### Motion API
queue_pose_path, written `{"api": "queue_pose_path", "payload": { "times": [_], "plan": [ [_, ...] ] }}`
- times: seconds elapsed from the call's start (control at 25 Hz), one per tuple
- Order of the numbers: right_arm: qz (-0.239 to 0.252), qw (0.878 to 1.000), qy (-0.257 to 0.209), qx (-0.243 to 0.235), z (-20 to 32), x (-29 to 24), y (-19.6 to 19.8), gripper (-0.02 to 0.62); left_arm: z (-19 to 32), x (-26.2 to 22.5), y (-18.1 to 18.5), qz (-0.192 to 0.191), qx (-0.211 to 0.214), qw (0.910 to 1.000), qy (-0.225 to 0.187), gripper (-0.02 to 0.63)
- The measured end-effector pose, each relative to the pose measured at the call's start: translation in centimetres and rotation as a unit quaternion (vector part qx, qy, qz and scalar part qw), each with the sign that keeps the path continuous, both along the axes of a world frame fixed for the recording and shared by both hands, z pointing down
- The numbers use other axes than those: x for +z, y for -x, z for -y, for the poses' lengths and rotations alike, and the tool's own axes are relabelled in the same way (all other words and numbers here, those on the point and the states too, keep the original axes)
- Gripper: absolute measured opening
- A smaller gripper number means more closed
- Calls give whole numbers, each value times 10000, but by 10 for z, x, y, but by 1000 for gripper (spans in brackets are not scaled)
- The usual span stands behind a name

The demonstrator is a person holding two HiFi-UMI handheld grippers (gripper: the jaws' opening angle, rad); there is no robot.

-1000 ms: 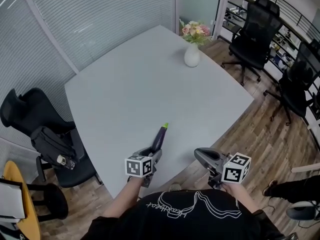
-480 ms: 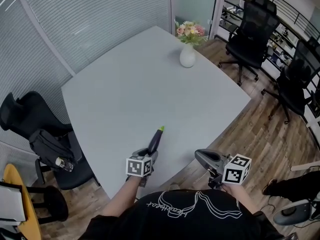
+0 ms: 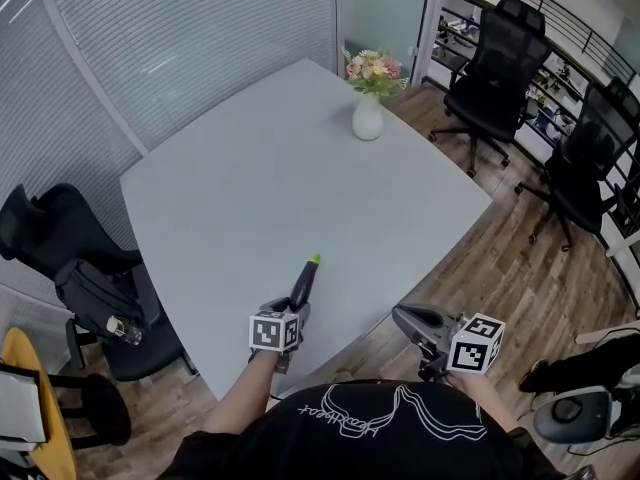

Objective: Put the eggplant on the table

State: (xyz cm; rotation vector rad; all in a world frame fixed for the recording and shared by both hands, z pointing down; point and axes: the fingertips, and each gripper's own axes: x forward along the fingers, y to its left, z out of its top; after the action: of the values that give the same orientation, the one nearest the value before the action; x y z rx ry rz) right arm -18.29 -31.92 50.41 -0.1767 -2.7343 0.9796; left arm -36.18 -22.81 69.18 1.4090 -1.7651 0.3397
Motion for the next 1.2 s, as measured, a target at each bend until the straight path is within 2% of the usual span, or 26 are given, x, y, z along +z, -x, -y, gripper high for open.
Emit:
{"api": "queue_pose_path", "payload": {
  "times": [0.32,0.52,0.76,0.96,1.08,1.2],
  "plan": [
    [-114,9997,-62,225,0,-7,-31,9,0,-9,2,23,-112,9997,-232,253],
    [-80,9996,-144,250,-4,-16,-44,9,-4,-23,-6,18,-181,9991,-372,261],
    [85,9996,-243,94,-18,-26,-49,9,-25,-50,-10,290,-379,9975,-522,261],
    [266,9994,-192,-127,-32,-35,-43,9,-38,-115,-26,490,-438,9895,-1289,259],
    [376,9986,-250,-291,-42,-40,-40,9,-40,-158,-57,269,-134,9820,-1863,258],
    [537,9969,-329,-475,-55,-48,-36,9,-42,-203,-91,-78,277,9675,-2512,256]
  ]
}}
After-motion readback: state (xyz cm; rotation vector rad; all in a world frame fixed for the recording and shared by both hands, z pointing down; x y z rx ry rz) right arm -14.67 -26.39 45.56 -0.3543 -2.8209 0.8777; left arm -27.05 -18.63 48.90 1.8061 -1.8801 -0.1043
